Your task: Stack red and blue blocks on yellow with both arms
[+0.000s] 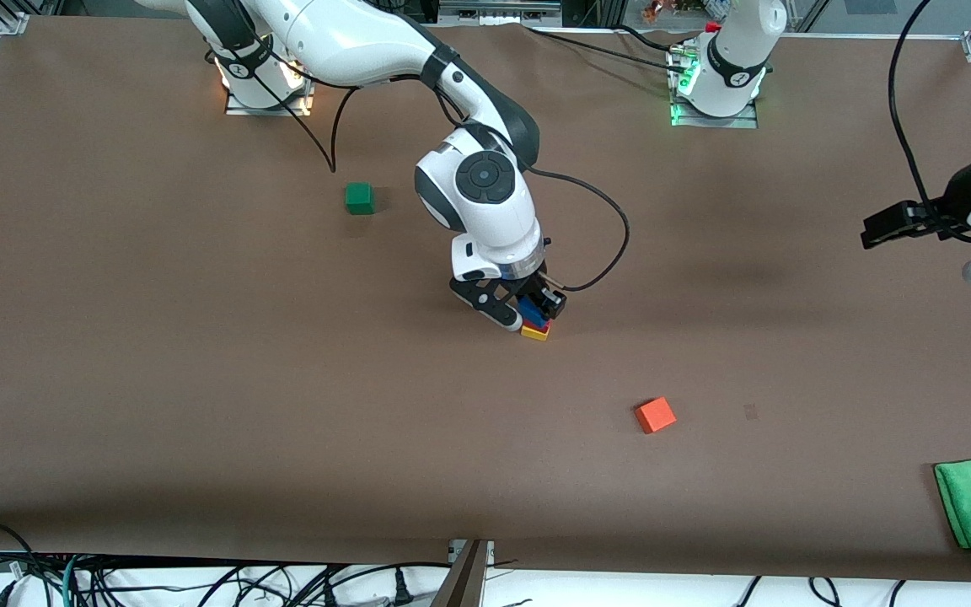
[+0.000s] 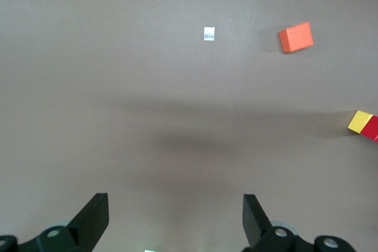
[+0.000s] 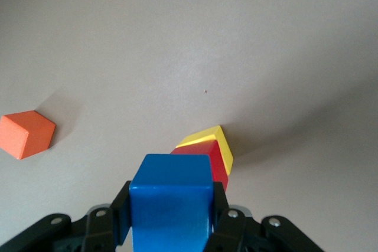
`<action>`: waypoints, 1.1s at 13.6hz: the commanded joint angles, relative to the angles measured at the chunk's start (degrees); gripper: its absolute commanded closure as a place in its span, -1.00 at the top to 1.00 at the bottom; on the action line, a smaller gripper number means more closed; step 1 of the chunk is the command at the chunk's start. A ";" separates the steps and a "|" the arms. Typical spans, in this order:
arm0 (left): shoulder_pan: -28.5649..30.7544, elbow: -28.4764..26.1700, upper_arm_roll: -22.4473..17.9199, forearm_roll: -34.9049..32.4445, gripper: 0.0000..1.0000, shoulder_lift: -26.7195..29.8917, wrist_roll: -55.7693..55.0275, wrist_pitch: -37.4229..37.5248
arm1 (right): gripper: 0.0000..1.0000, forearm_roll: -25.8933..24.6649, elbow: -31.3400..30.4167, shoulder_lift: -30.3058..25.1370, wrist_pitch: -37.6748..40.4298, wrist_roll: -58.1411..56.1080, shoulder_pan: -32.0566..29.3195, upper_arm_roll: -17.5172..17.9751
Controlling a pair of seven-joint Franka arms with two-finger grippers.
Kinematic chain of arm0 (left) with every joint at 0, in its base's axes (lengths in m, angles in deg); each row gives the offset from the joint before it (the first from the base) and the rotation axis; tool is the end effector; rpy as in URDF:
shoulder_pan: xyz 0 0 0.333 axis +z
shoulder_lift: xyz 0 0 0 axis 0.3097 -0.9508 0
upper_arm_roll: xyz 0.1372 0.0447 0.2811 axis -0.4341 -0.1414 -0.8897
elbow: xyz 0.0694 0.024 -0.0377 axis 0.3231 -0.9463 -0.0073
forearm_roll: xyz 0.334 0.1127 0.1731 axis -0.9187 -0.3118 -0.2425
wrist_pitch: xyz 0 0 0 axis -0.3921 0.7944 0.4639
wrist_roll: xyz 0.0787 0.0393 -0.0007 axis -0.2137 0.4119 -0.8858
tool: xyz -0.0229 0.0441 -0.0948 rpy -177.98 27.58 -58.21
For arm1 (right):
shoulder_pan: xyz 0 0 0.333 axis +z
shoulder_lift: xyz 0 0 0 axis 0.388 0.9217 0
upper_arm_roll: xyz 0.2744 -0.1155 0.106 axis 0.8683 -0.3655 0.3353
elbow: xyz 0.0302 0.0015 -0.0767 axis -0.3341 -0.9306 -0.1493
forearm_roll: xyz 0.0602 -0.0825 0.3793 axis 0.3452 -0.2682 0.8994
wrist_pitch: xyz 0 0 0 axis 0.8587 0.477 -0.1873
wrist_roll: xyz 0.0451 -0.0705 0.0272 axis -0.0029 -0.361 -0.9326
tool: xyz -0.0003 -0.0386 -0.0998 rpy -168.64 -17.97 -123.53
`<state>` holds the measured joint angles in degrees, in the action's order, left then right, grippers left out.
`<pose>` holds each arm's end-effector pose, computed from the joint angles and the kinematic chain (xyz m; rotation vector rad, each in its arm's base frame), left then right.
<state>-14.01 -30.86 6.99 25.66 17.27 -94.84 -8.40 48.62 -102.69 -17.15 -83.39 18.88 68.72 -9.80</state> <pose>0.5918 -0.0102 0.5983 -3.0897 -0.2131 0.1987 0.5624 0.5748 0.3197 -2.7330 0.9249 -0.1173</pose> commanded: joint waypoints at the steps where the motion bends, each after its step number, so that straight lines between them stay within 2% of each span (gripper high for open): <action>1: -0.16 -3.92 -1.07 0.81 1.00 2.33 0.68 -1.96 | -0.04 -1.87 2.57 1.59 -0.18 1.03 0.87 -0.29; 15: 0.19 -2.95 -1.07 0.64 1.00 1.80 0.68 -1.87 | 0.11 -1.78 2.31 2.20 -1.32 1.03 0.95 -0.03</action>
<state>-13.83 -33.10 6.27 25.66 17.91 -94.84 -9.77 47.70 -102.66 -16.58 -84.14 18.88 69.29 -9.79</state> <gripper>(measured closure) 0.000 0.445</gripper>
